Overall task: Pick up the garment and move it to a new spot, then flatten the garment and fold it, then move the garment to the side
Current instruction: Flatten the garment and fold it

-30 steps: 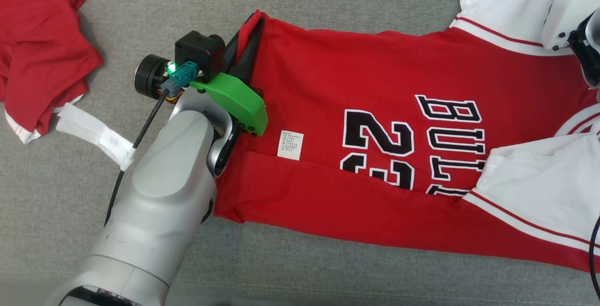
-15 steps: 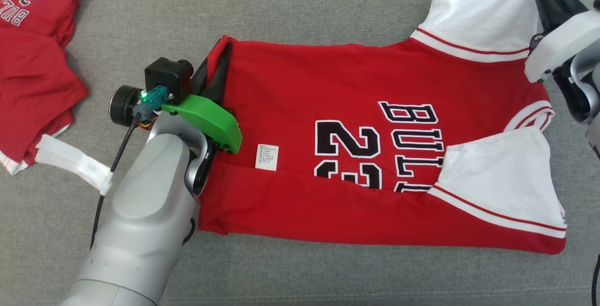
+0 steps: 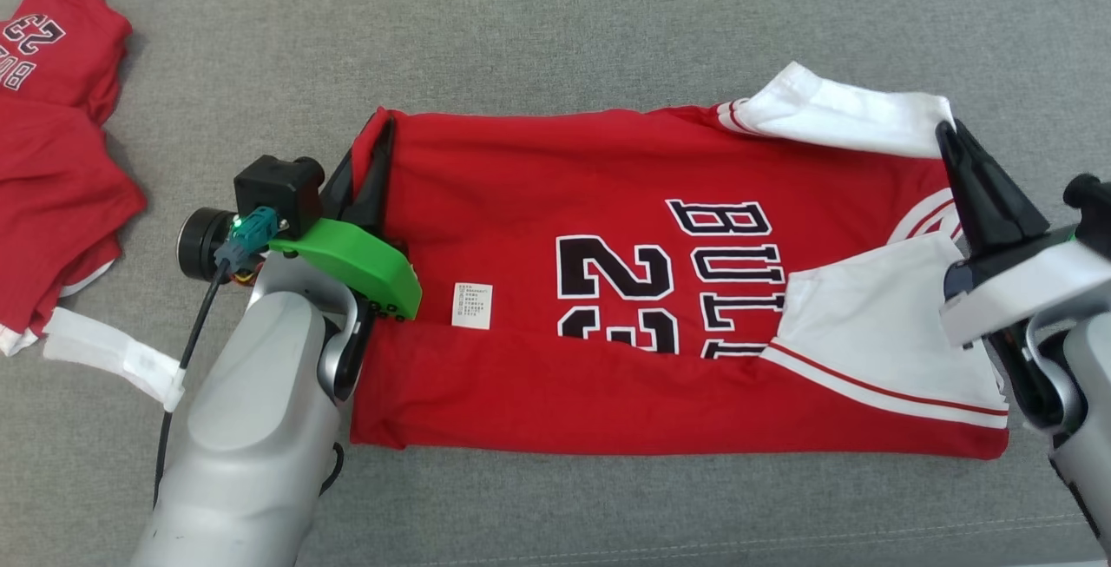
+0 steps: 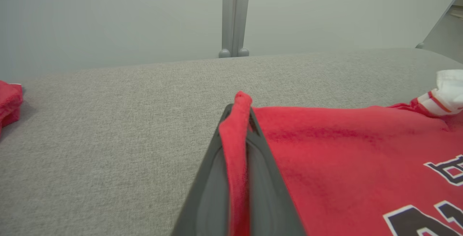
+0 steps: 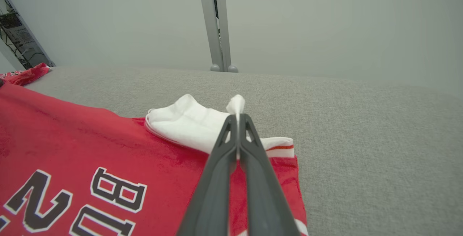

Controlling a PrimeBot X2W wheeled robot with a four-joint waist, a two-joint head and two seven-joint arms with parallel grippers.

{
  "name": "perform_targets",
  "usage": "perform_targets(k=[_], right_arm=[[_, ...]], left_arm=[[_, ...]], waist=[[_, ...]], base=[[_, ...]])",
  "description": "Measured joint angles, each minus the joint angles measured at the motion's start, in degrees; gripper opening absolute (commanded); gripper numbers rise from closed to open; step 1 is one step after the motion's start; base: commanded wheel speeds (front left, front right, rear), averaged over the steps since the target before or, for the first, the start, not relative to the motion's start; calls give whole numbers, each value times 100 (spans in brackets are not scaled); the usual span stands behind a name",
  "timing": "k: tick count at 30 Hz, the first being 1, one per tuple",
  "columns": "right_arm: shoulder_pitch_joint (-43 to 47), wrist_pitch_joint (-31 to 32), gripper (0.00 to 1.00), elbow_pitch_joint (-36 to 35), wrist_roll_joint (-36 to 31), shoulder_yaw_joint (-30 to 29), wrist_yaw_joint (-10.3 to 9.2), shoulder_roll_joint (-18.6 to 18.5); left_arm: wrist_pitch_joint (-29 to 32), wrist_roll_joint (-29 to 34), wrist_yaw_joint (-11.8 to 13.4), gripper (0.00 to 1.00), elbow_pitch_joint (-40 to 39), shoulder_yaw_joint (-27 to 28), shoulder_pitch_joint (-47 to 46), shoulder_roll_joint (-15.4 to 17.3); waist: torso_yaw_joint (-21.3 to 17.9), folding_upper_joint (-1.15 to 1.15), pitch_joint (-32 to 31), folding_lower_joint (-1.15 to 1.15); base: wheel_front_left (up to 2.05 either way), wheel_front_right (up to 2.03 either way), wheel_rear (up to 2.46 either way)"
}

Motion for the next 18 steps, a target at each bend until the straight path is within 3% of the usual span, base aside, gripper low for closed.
perform_targets(k=[8,18], right_arm=[[1196,1,0,-886,-189,-673,-1,323],[2121,108,0,-1515,-331,-1088,-1,717]], left_arm=[[0,97,-48,0,-240,204,403,18],[0,269,-71,0,-769,441,1029,15]], waist=[[-53,0,-182,0],[-102,0,-346,0]], base=[[0,0,0],[0,0,0]])
